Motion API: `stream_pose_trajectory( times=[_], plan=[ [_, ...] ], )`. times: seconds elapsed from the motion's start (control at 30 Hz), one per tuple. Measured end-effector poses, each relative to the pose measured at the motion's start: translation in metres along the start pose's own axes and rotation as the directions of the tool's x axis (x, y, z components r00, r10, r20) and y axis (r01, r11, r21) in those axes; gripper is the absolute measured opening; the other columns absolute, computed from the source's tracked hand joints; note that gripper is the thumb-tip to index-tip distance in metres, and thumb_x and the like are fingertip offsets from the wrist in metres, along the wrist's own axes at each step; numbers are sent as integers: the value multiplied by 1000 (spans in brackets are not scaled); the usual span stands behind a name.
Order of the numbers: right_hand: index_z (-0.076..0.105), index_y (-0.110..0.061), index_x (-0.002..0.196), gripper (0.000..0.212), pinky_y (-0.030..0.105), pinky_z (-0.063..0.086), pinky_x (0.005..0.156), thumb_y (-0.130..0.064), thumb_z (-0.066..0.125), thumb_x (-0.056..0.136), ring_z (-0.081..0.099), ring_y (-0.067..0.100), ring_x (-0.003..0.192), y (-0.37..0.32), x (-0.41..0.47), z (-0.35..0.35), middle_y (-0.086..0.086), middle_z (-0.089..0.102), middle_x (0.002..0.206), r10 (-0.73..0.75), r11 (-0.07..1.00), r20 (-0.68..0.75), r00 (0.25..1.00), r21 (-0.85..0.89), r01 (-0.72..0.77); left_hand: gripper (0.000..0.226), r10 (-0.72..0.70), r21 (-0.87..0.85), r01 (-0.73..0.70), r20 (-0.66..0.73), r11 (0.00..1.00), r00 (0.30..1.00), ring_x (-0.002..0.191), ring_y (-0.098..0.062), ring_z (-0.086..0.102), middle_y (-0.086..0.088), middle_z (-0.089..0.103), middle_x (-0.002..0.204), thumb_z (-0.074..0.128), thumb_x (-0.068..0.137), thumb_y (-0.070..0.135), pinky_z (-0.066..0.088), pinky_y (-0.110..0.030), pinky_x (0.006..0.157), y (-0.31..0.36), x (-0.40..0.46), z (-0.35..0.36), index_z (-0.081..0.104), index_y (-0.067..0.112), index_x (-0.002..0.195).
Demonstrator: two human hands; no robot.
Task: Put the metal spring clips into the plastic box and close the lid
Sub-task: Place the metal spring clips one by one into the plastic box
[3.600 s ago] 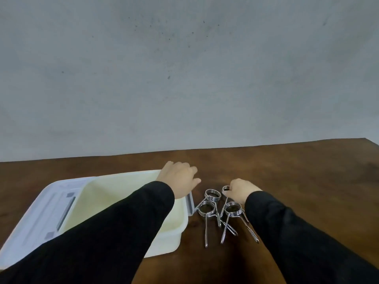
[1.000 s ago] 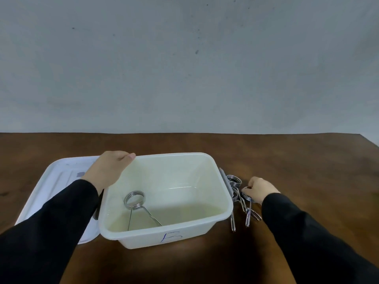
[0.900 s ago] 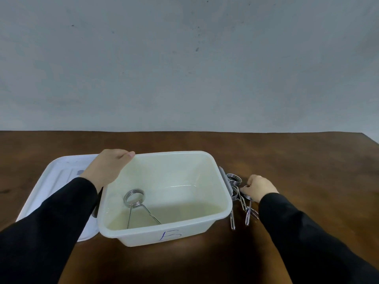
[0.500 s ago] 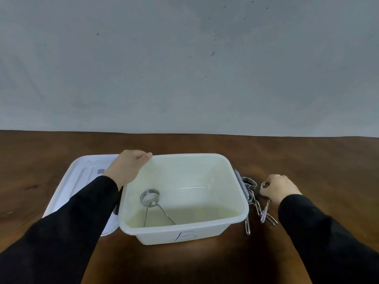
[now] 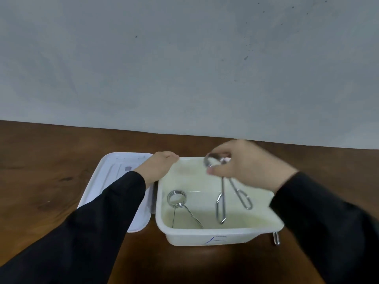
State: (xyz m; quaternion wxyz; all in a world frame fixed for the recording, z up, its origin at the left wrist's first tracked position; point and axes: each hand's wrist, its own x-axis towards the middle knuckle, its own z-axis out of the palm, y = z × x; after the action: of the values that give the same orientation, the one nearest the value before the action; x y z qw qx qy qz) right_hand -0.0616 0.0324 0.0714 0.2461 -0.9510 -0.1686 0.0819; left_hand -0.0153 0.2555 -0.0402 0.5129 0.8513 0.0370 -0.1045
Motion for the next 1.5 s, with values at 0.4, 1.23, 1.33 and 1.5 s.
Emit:
stream_pose_trajectory(
  times=[0.4,1.23,1.33,1.5],
  plan=[
    [66,-13,107,23,31,52,81,-27,66,88,61,22,80,-12,77,160,3,61,87,93,938,166,982,-347,-30,44,17,-143,-12,28,990,999,109,-8,43,8,51,117,42,105,37,34,-23,88,-9,-4,2,58,13,138],
    [73,-18,90,36,37,54,75,-46,51,94,65,24,83,14,45,93,0,73,86,-28,981,-214,977,-192,-13,34,84,12,-84,-45,996,995,79,-19,54,1,63,91,52,100,36,39,-27,65,-9,0,-3,70,7,97],
    [71,-18,79,36,38,55,68,-45,52,95,64,23,74,52,32,56,-1,69,73,64,989,-401,914,-95,-111,22,137,168,-119,-95,979,986,92,-20,65,2,71,100,53,99,28,45,-24,66,-1,5,-2,73,18,95],
    [69,-16,99,29,35,52,78,-38,51,98,66,25,93,140,11,8,3,73,95,332,931,-476,814,27,-364,39,112,207,-89,-102,974,988,72,-24,55,-9,64,78,55,97,40,42,-32,65,-1,11,7,74,6,90]
  ],
)
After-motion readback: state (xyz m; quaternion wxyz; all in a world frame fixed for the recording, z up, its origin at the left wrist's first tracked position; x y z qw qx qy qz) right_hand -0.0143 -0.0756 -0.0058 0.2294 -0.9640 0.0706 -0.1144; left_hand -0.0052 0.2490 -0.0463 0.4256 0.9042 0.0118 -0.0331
